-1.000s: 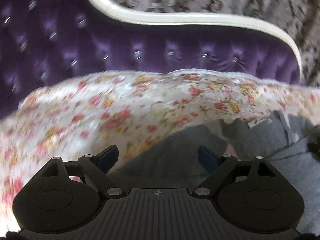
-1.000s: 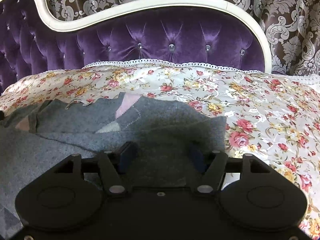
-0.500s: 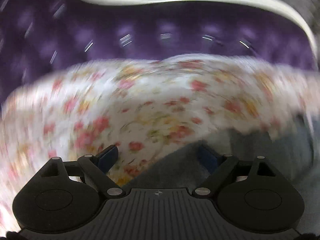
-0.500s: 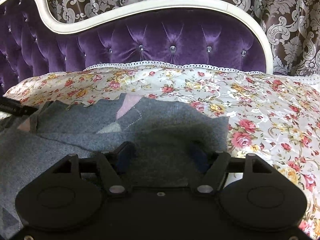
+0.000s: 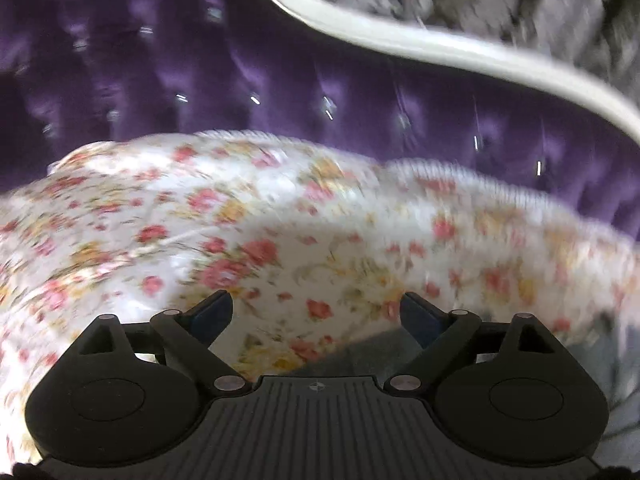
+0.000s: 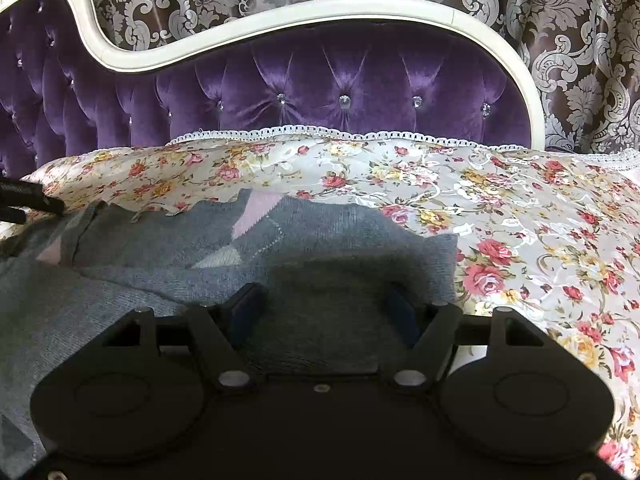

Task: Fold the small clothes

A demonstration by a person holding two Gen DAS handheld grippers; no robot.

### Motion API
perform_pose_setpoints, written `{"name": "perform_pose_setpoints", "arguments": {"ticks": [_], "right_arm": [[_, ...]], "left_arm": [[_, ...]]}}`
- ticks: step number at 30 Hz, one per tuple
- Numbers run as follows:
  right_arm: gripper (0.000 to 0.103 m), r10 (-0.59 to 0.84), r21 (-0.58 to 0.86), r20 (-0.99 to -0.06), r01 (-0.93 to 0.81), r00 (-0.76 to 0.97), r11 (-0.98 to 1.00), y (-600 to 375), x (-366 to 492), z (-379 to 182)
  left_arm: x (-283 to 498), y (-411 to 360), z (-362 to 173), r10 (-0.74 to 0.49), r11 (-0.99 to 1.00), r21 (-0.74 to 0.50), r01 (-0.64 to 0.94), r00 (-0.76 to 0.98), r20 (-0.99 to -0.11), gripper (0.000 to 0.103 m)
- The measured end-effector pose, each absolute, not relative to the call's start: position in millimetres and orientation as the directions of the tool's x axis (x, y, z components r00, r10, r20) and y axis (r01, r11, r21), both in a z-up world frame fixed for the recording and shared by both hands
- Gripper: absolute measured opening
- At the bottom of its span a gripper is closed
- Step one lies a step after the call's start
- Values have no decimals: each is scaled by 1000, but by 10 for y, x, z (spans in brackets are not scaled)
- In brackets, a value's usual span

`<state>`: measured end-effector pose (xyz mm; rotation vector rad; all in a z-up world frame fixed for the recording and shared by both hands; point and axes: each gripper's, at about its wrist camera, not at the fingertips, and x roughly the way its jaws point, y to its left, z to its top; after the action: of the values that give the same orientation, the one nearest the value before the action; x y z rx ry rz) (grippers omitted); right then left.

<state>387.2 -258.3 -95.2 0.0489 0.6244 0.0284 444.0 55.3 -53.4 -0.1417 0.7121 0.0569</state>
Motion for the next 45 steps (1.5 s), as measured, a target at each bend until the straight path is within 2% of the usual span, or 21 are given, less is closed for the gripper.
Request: {"name": "perform_pose_setpoints", "arguments": {"ticks": [5,6,7,9,12,16,21,29,30,32,34,36,41,45], "right_arm": [[73,42,56,-584,-11,811,998,-2584,3876,-951],[78,49,61,-585,-16,810,998,-2586,3880,-948],[89,69,75,-588,-31,806,997,-2591,3884,-943],[101,147,111,-602,-101,784,989,-2600,3896,-912],[100,155,133,-623,-91,767,987,-2612,3786,-796],[100,218,255,-565,-84,796,963,-2727,3374,-539],[100,258,274,-502,-131,826,953,-2875,2685,-206],[100,337,324,-476,-194,812,926,-2922,1541,-83],[100,350,340,-485,-196,801,920,-2906,1417,-117],[88,374,373,-507,-194,777,907,-2886,1212,-198],[70,376,373,-538,-187,754,909,-2830,1026,-285],[62,347,333,-579,-174,738,927,-2754,865,-373],[60,321,334,-628,-128,709,934,-2684,606,-498],[60,353,400,-622,-104,699,911,-2671,471,-593]], "left_arm": [[4040,689,-107,-37,982,-171,-82,801,-598,91],[3937,694,-22,-49,983,-173,-66,807,-589,91],[3812,705,63,-60,984,-172,-50,811,-582,91],[3538,730,198,-96,984,-181,-10,818,-567,91],[3193,785,338,-147,980,-196,43,817,-558,91],[2688,843,414,-192,975,-198,98,817,-543,91],[2115,921,386,-237,965,-226,134,815,-529,92],[1284,911,83,-281,955,-247,163,765,-580,91],[1194,909,36,-285,954,-251,164,756,-589,91],[1029,920,-32,-278,956,-248,156,749,-602,91],[890,943,-89,-278,955,-260,143,740,-613,91],[752,982,-131,-276,954,-271,129,737,-617,91],[477,998,-189,-245,963,-247,109,740,-627,90],[330,947,-265,-232,967,-232,101,721,-653,90]]}}
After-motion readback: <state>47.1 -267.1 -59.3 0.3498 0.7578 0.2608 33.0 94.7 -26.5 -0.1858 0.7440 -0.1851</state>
